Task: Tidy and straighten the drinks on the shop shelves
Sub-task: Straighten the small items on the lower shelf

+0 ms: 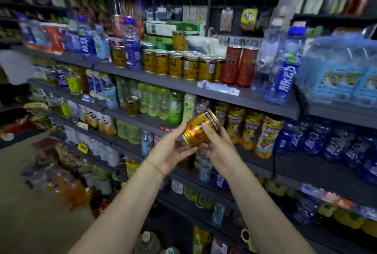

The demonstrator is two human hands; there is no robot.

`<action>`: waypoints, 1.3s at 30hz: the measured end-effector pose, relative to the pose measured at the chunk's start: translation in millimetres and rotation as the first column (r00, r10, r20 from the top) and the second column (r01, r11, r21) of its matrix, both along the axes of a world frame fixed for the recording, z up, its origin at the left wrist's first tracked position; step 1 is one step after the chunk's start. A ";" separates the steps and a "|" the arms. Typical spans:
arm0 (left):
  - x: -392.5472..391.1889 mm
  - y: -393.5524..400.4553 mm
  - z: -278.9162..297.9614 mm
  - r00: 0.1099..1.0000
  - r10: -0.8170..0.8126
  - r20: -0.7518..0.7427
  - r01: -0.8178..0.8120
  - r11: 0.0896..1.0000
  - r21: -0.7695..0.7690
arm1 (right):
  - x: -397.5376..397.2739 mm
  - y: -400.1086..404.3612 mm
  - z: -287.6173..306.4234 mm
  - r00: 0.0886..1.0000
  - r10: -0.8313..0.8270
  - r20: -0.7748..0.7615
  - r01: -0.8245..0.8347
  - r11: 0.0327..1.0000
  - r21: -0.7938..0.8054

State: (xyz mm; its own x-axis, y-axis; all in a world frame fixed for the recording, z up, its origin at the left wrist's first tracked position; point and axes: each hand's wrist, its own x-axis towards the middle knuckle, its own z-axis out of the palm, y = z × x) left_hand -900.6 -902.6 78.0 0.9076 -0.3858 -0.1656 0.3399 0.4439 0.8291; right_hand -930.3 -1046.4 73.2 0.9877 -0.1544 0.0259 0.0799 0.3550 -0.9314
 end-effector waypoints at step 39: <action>413.2 21.6 146.9 0.166 -0.672 0.722 -0.842 0.284 0.458 | 440.8 -13.5 224.8 0.739 -0.595 0.315 0.587 0.340 -0.735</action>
State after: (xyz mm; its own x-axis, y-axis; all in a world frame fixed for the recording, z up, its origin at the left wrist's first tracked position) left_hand -487.3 -881.0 224.9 0.5604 -0.6064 0.5642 -0.7428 -0.6692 0.0185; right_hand -489.5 -1059.9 298.0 0.6483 -0.6211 0.4404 -0.0399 -0.6054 -0.7949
